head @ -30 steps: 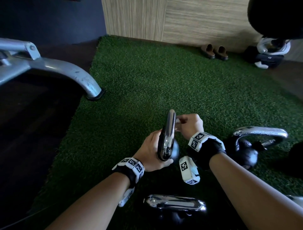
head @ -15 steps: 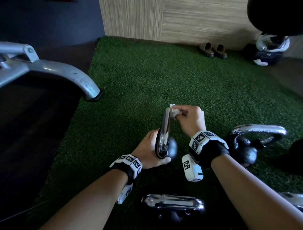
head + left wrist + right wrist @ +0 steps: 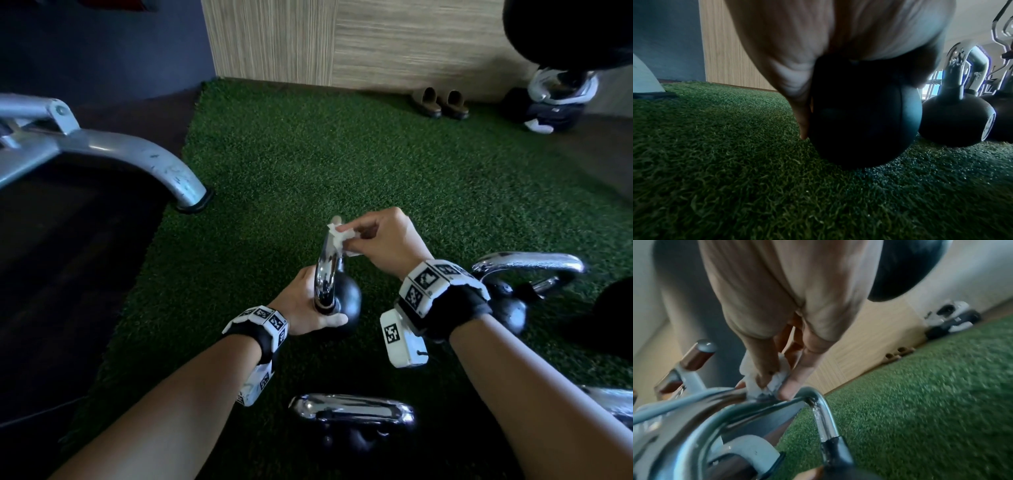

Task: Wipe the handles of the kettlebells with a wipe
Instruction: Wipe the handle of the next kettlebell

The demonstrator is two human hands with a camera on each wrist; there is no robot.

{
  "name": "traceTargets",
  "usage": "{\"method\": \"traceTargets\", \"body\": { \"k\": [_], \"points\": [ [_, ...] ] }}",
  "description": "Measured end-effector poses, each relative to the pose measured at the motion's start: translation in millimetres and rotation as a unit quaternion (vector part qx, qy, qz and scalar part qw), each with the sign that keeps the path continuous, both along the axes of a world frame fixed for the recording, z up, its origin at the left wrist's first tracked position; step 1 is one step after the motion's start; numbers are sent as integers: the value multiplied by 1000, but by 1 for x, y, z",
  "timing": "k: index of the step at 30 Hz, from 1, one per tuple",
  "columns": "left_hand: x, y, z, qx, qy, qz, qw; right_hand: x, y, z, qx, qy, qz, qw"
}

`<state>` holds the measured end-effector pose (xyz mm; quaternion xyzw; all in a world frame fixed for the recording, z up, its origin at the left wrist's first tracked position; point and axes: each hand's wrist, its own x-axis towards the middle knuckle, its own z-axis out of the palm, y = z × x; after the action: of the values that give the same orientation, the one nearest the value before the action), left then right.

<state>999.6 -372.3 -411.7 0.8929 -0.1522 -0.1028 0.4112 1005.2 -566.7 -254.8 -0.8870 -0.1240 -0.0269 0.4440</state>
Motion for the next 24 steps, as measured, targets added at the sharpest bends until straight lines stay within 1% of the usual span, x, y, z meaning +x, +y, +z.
{"method": "traceTargets", "body": {
  "k": [3, 5, 8, 12, 15, 17, 20, 23, 24],
  "points": [
    [4, 0, -5, -14, -4, -2, 1000, -4, -2, -1, 61, 69, 26, 995],
    [8, 1, -10, -22, -6, -9, 1000, -14, -1, 0, 69, 102, 55, 991],
    [11, 0, -15, -15, -7, -9, 1000, -20, -3, 0, 75, 124, 62, 988],
    [15, -1, -10, 11, -5, -13, 1000, -21, -5, -9, 84, 115, 48, 989],
    [17, 0, -9, 26, -6, -39, 999, -30, 1, -20, 43, 137, 79, 987],
    [16, 0, -9, 16, -3, -29, 999, -26, 2, -22, 11, 137, 84, 987],
    [14, 2, -12, -3, -15, -18, 1000, -18, 2, -22, -3, 138, 100, 985],
    [13, 2, -7, -5, -16, -23, 1000, -19, 7, -29, -72, 126, 113, 983],
    [14, 2, -7, -1, -17, -30, 999, -21, 7, -30, -81, 126, 114, 982]
  ]
}}
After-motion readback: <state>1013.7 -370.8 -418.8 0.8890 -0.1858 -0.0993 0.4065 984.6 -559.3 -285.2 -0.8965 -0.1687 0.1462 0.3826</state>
